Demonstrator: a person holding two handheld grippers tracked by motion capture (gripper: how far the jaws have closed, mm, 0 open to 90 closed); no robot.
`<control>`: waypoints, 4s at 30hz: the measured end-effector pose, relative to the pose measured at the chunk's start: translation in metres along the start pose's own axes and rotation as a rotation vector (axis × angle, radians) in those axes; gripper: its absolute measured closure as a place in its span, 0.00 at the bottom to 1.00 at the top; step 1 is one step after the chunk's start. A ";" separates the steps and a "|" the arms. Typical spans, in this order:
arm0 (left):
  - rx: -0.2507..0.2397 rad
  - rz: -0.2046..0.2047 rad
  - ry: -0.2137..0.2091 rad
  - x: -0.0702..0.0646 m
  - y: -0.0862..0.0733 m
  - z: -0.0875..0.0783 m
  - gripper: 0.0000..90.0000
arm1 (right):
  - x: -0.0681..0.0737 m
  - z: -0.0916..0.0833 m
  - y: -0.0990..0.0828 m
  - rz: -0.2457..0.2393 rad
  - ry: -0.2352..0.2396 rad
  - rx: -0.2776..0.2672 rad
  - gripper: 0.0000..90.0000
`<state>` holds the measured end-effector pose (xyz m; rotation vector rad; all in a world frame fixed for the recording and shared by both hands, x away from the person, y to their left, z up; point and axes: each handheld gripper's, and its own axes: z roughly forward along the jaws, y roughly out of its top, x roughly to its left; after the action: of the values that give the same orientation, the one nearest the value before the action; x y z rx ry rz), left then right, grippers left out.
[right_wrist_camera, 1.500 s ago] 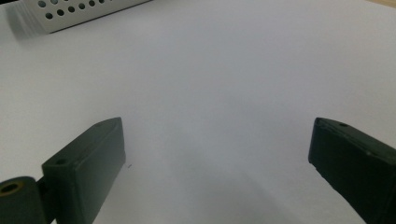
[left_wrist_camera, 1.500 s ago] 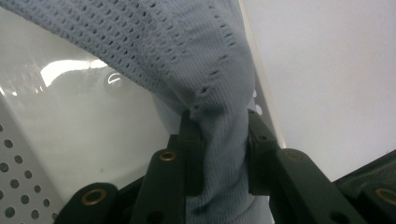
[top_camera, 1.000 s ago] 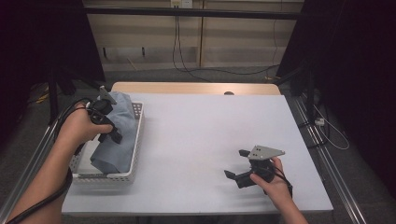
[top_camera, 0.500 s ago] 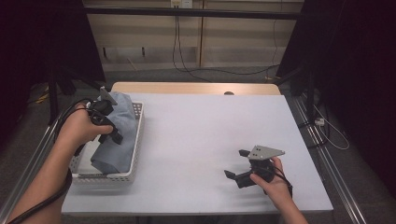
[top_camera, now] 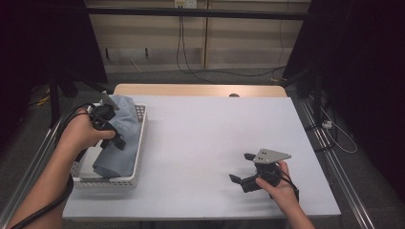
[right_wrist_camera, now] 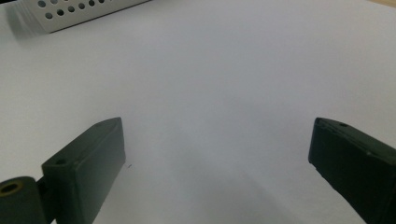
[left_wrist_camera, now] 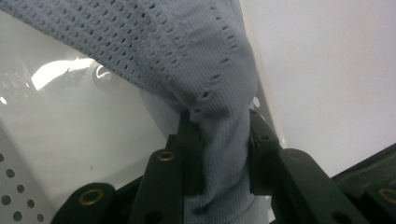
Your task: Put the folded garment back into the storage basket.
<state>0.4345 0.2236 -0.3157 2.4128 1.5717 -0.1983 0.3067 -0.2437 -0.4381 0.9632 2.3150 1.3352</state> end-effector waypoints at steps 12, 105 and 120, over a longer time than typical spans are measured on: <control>-0.016 -0.024 -0.012 0.007 -0.002 0.001 0.75 | 0.000 0.000 0.000 0.003 0.003 0.003 0.04; -0.409 -0.108 0.183 0.062 0.017 0.020 0.69 | 0.001 0.000 0.001 -0.004 0.007 -0.002 0.04; -0.436 -0.112 0.215 0.061 0.041 0.026 0.92 | -0.001 -0.002 0.002 0.002 0.001 -0.009 0.04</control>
<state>0.4974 0.2538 -0.3505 2.0601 1.6349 0.3599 0.3073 -0.2454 -0.4357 0.9626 2.3071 1.3457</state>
